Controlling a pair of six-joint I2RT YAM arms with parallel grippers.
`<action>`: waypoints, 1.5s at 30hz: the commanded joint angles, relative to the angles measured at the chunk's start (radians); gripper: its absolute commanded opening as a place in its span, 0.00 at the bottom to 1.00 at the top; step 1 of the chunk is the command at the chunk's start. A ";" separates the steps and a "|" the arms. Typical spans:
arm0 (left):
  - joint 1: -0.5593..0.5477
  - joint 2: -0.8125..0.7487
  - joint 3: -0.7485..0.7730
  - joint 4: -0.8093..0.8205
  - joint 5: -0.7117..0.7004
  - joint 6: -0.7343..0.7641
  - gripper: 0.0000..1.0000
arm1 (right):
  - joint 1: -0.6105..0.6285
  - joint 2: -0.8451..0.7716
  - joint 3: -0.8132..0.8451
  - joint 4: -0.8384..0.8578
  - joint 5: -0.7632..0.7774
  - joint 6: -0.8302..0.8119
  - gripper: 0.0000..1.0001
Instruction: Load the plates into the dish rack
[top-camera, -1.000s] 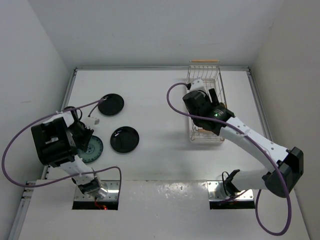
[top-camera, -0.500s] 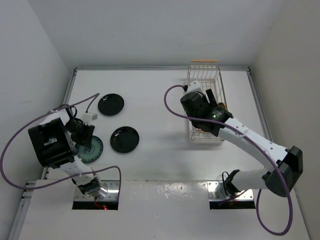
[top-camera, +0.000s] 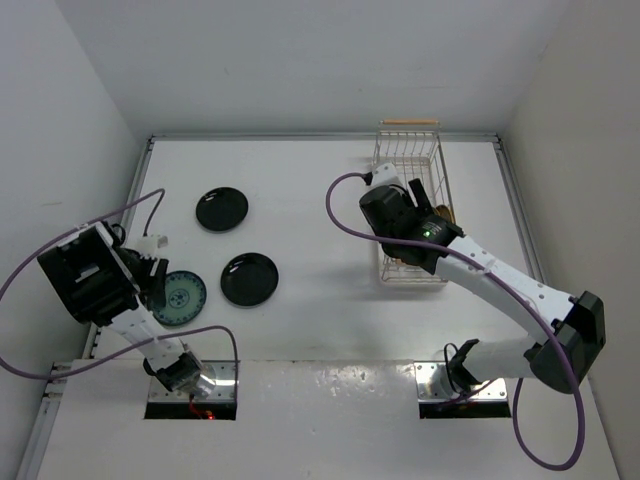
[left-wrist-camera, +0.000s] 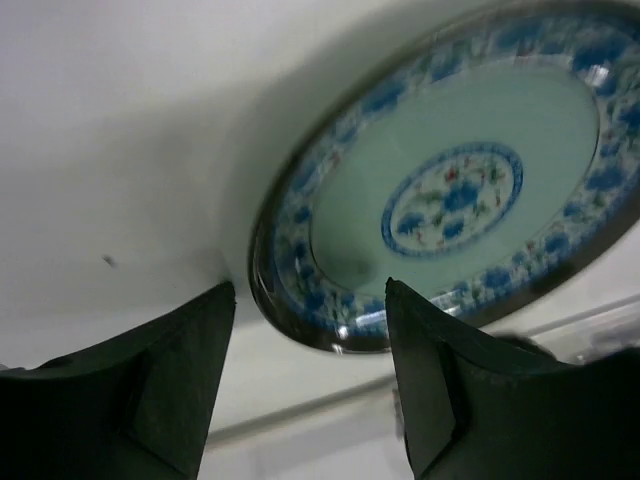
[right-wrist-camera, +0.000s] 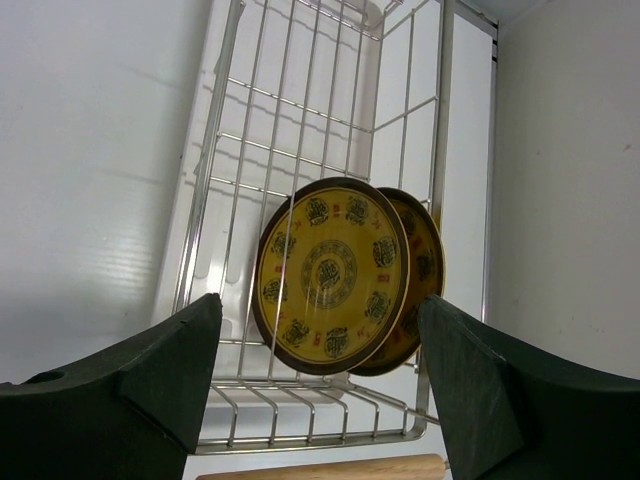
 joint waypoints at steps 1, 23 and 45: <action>0.031 0.063 -0.034 -0.014 -0.003 0.022 0.69 | 0.005 0.012 0.005 0.032 -0.002 -0.018 0.78; -0.101 -0.284 0.455 -0.399 0.598 0.177 0.00 | 0.048 -0.054 0.020 0.194 -0.562 -0.008 0.78; -0.716 -0.433 0.493 -0.253 0.684 -0.094 0.00 | 0.141 0.070 -0.009 0.635 -0.952 0.205 0.48</action>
